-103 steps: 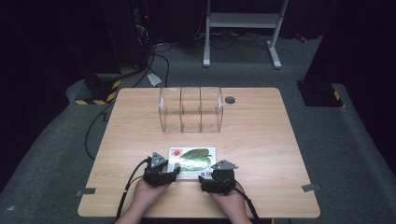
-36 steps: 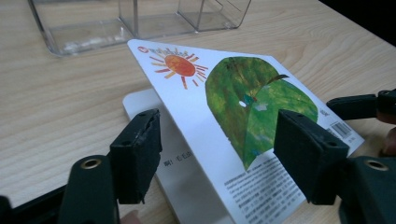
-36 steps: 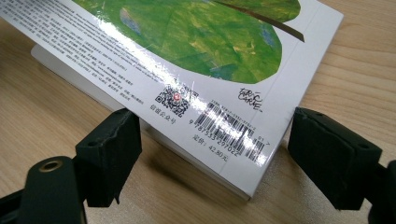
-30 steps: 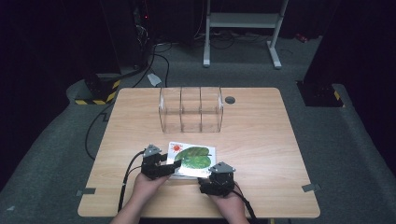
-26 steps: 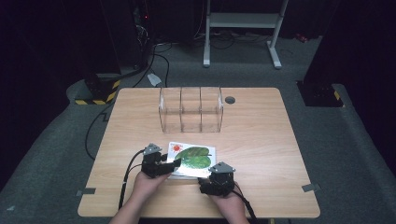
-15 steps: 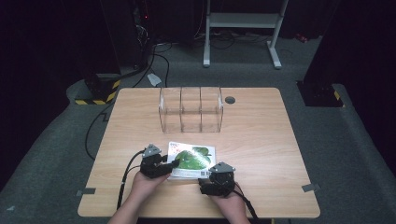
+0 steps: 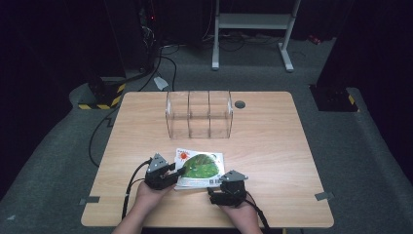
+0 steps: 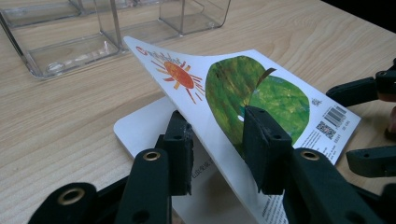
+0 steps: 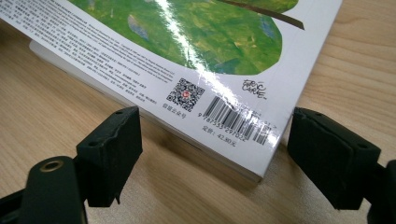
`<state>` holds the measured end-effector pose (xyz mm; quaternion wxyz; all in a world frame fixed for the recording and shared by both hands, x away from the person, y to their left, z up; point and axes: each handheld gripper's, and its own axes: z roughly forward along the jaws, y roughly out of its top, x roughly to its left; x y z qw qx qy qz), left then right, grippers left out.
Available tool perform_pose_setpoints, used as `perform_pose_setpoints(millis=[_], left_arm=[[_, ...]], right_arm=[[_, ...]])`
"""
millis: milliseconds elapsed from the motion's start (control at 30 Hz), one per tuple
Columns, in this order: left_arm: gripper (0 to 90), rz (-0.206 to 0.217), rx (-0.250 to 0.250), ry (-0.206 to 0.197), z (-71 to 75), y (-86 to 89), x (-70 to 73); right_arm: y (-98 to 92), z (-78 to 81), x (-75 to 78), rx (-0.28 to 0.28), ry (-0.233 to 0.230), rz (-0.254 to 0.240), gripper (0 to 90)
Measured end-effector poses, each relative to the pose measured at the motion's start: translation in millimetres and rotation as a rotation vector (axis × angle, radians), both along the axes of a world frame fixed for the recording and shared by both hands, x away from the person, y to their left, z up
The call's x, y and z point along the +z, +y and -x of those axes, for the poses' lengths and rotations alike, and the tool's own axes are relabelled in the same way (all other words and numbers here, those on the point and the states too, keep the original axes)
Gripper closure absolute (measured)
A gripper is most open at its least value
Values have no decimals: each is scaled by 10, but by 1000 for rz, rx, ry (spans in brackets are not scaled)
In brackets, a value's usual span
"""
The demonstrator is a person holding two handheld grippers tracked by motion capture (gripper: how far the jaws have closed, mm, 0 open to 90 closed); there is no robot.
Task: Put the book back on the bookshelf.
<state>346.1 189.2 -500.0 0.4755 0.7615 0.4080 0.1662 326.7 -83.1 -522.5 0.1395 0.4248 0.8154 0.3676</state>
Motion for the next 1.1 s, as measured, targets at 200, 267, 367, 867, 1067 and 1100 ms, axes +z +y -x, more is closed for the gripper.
perform_pose_setpoints(millis=[200,267,367,867,1067,1100], left_arm=[[642,-25,-5,-69,83,-23,18],[643,-39,-6,-88,110,-33,33],[645,-54,-13,-111,131,-46,56],[668,-81,-44,-235,300,-101,150],[671,-96,-54,-268,348,-118,172],[671,-99,-59,-272,354,-123,179]], right_arm=[[-69,8,17,-17,-13,-28,209],[-85,4,32,-16,-29,-39,209],[-104,-10,81,-21,-49,-63,212],[-200,-121,150,-36,-42,-155,211],[-167,-187,136,-30,-21,-179,195],[-167,-203,134,-22,-25,-181,189]])
